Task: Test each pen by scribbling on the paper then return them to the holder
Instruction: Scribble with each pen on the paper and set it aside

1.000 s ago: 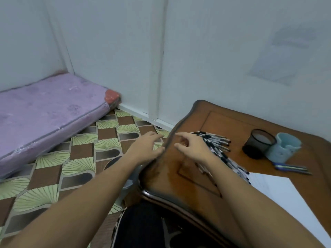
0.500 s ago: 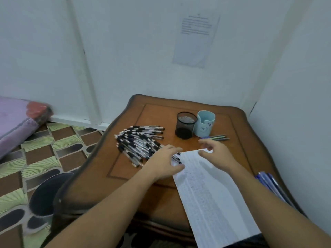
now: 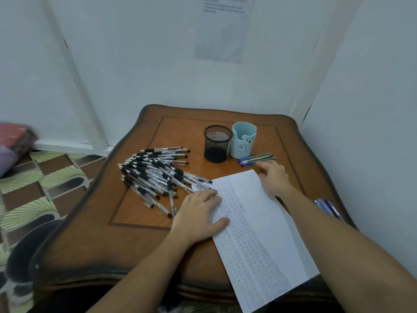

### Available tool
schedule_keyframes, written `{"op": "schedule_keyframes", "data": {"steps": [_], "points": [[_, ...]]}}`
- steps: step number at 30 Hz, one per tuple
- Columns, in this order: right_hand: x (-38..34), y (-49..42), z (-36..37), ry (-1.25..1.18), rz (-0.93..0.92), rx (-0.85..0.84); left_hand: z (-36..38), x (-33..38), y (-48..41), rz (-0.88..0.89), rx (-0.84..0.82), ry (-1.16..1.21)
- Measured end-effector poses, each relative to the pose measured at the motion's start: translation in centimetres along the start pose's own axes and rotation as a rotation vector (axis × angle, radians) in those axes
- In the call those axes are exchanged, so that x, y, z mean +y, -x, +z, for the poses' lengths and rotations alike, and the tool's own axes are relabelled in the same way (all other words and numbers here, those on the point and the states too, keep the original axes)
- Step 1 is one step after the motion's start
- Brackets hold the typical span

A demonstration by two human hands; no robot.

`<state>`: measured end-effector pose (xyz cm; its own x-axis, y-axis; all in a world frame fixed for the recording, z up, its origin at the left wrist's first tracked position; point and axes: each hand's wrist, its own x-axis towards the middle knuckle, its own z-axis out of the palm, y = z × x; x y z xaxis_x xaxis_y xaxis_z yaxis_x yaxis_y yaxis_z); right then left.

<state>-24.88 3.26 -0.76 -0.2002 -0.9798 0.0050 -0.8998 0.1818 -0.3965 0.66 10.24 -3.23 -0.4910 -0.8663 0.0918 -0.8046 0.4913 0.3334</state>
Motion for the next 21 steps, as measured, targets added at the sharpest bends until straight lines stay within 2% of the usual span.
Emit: {"op": "schedule_keyframes", "data": {"steps": [5, 17, 19, 21], "points": [[-0.9, -1.8, 0.2, 0.008, 0.059, 0.001, 0.1, -0.2, 0.0, 0.000, 0.008, 0.001], [-0.7, -0.9, -1.6, 0.279, -0.102, -0.018, 0.0, -0.1, 0.1, 0.006, 0.018, 0.009], [-0.7, -0.4, -2.2, 0.191, -0.139, -0.028, 0.1, -0.1, 0.2, 0.010, 0.030, 0.002], [-1.0, 0.4, -3.0, -0.013, -0.170, -0.070, 0.1, -0.2, 0.2, 0.008, 0.044, -0.002]]}}
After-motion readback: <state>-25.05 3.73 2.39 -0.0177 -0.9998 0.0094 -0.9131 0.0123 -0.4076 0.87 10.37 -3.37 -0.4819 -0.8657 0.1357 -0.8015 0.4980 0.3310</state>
